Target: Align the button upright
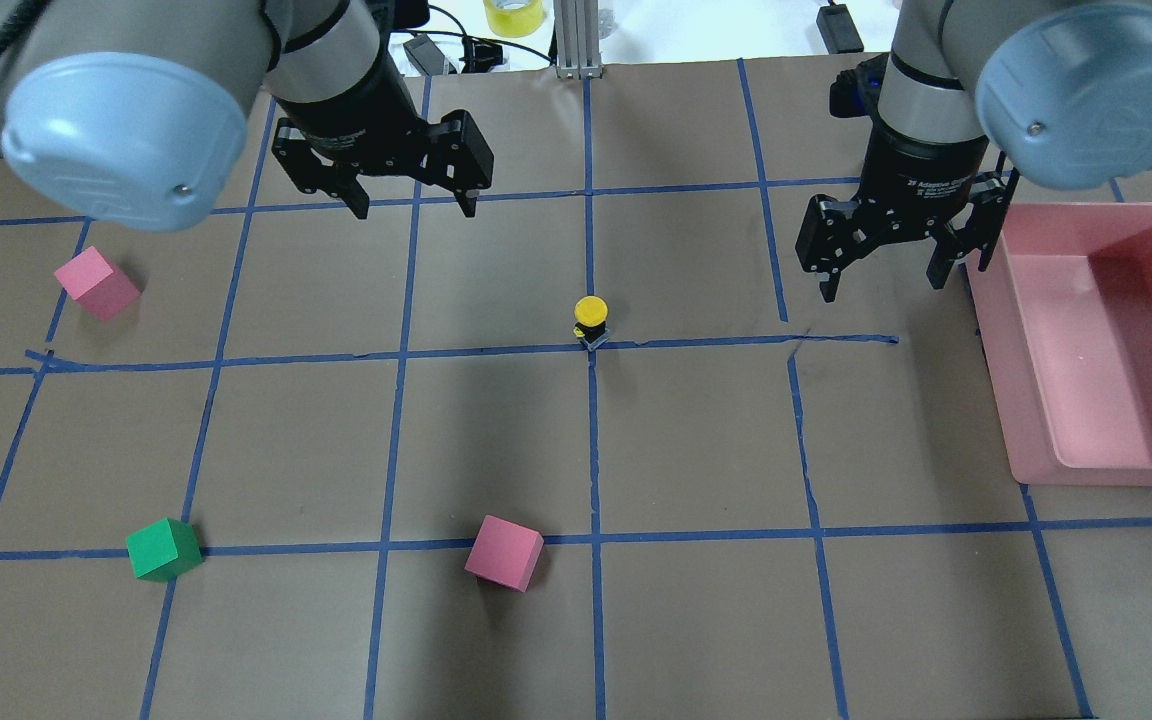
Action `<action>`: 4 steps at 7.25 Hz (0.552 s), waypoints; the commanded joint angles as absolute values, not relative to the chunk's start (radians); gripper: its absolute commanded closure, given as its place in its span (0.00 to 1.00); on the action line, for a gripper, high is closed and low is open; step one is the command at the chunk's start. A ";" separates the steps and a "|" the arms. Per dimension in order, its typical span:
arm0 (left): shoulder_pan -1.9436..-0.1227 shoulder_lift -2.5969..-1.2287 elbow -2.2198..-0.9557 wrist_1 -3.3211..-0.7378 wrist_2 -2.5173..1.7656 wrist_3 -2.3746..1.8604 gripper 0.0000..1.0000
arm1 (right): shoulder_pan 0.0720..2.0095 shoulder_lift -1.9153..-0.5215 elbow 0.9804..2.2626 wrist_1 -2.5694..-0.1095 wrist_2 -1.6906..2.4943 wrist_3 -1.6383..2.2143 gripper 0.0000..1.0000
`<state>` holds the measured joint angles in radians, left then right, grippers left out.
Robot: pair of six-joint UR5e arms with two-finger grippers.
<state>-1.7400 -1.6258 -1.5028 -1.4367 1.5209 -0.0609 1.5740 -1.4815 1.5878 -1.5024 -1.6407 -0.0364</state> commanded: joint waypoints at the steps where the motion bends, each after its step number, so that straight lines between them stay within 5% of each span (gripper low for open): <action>1: -1.698 -1.589 -1.509 -1.485 1.534 0.116 0.00 | 1.574 -1.485 1.536 -1.551 -1.634 -0.035 0.00; 4: -1.678 -1.549 -1.511 -1.489 1.572 0.101 0.00 | 1.575 -1.485 1.531 -1.569 -1.631 -0.035 0.00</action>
<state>-1.6841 -1.5647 -1.5090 -1.4826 1.5549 0.1069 1.5752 -1.4848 1.5325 -1.5635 -1.6303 -0.0353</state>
